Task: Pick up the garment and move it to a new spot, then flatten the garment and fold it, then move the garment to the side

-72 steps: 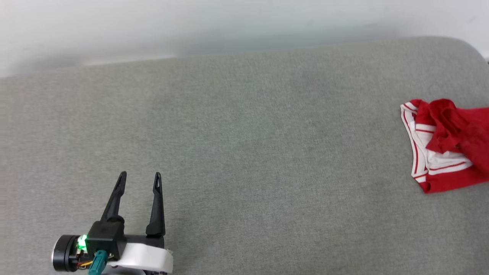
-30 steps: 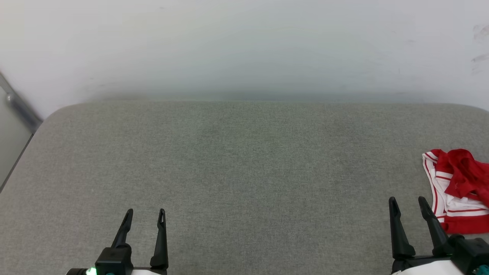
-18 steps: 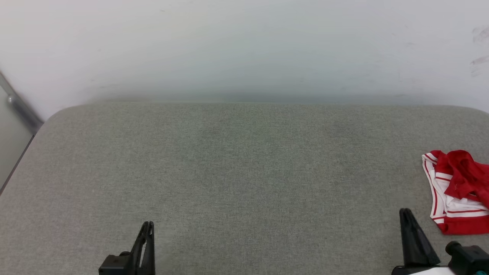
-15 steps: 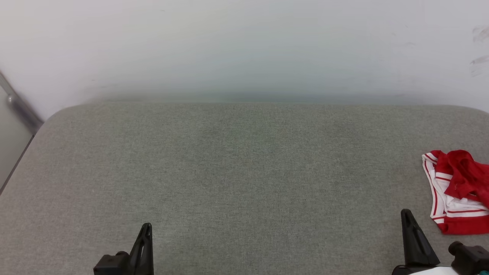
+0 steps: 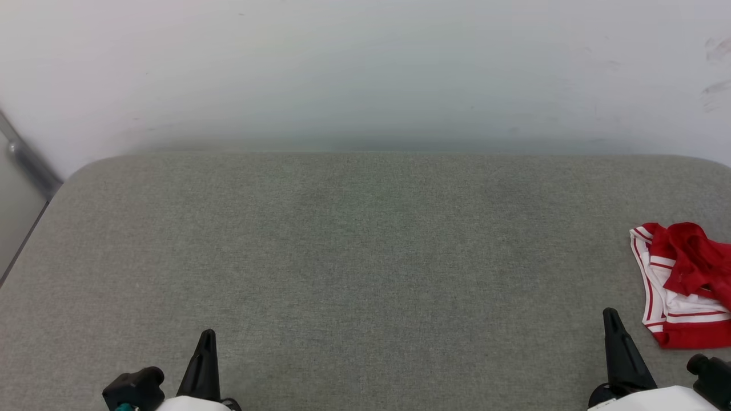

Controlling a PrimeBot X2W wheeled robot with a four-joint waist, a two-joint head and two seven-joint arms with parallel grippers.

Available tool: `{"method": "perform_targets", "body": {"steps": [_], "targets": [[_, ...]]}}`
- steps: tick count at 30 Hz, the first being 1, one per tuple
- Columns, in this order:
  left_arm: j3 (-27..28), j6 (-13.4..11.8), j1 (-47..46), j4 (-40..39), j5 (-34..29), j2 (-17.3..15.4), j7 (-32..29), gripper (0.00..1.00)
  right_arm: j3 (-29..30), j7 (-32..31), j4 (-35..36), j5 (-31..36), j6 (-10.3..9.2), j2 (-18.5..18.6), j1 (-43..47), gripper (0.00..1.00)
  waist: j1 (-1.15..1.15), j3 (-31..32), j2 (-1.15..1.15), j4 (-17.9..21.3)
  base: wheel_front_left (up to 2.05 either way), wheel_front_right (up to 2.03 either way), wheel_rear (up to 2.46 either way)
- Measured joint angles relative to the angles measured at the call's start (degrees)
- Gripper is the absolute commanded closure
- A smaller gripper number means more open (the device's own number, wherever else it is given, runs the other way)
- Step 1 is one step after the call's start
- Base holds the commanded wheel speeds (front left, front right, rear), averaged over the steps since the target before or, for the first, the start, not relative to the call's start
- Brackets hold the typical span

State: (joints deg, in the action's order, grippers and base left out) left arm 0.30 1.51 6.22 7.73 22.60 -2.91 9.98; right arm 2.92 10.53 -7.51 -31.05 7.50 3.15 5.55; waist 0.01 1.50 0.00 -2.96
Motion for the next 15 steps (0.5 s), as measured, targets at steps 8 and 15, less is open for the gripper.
{"method": "perform_targets", "body": {"steps": [8, 15], "targets": [[0.5, 0.6, -1.2, 0.8, 8.0, 0.0, -1.8, 1.00, 0.1, -1.7, -0.7, -7.2, 0.00, 0.1, -1.0, 1.00, 0.00, -0.1, 0.00, 0.2, 0.00, 0.00, 0.00], [1.3, 1.1, -2.3, 1.4, 14.4, 0.0, -3.4, 1.00, 0.3, -3.1, -1.4, -13.1, 0.00, 0.1, -2.2, 1.00, 0.00, -0.2, 0.00, 0.4, 0.00, 0.00, 0.00]]}}
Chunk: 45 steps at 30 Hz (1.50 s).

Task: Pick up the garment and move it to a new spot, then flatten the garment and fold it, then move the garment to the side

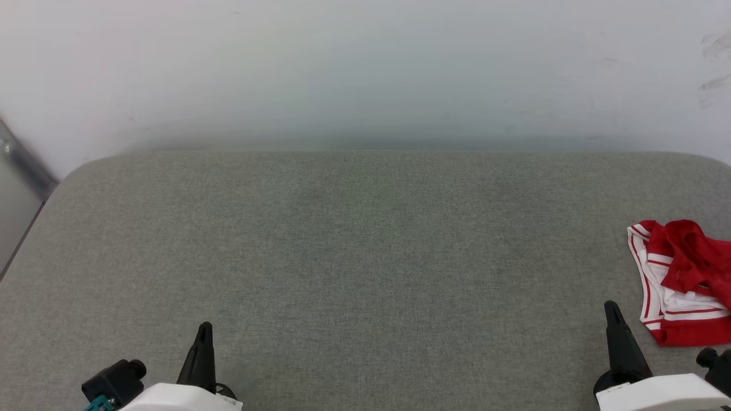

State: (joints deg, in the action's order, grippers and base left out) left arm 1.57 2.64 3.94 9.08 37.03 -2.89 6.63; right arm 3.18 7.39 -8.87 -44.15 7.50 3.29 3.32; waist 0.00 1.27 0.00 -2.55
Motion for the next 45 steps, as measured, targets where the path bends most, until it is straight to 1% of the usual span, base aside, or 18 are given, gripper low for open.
{"method": "perform_targets", "body": {"steps": [18, 45], "targets": [[1.3, 1.4, -3.0, 1.4, 15.3, 0.0, -3.6, 1.00, 0.5, -3.5, -1.4, -13.6, -0.01, 0.1, -2.2, 1.00, 0.00, -0.3, 0.00, 0.5, 0.00, 0.00, 0.00], [2.9, 2.9, -5.8, 3.0, 32.7, 0.0, -7.9, 1.00, 1.4, -7.8, -3.0, -29.0, -0.01, 0.2, -5.5, 1.00, 0.00, -0.7, 0.00, 1.3, 0.00, 0.00, 0.00]]}}
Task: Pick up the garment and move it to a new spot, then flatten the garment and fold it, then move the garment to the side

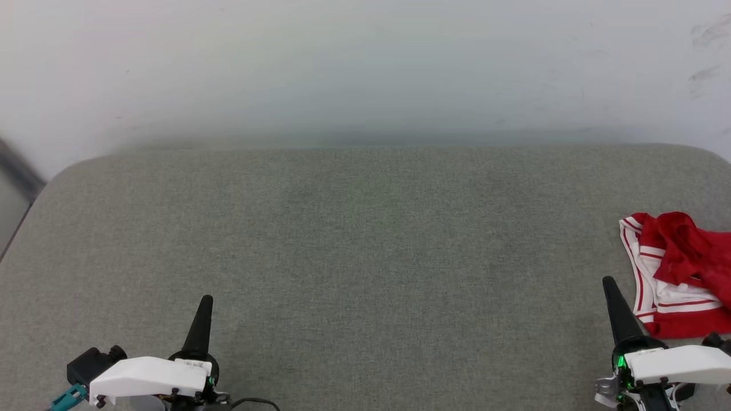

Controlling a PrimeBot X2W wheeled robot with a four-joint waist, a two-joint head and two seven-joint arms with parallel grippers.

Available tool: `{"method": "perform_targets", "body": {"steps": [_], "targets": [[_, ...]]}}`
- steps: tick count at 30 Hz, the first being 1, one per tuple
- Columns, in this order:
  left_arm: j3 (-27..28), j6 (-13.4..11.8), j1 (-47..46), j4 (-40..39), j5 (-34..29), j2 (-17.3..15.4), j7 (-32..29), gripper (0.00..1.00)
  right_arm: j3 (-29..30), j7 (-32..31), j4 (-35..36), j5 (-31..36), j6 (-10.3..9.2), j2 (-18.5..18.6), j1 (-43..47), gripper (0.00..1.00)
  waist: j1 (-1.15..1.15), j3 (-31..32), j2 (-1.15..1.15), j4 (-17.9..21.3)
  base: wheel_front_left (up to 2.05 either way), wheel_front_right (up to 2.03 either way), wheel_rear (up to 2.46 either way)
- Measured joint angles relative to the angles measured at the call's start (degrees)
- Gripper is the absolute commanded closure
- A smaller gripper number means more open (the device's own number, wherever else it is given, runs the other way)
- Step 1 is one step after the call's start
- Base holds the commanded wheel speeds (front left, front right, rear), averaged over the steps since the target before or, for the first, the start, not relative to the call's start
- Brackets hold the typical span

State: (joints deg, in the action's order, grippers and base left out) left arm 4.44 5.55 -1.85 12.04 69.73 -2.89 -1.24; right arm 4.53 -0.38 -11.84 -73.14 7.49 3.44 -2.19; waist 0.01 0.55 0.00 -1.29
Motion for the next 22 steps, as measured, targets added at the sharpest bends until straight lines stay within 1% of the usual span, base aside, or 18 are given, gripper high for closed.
{"method": "perform_targets", "body": {"steps": [22], "targets": [[1.2, 1.0, -2.0, 1.1, 11.5, 0.0, -2.7, 1.00, 0.6, -2.8, -1.2, -10.1, 0.00, 0.0, -1.7, 1.00, -0.01, -0.3, 0.00, 0.6, 0.00, 0.00, 0.00]]}}
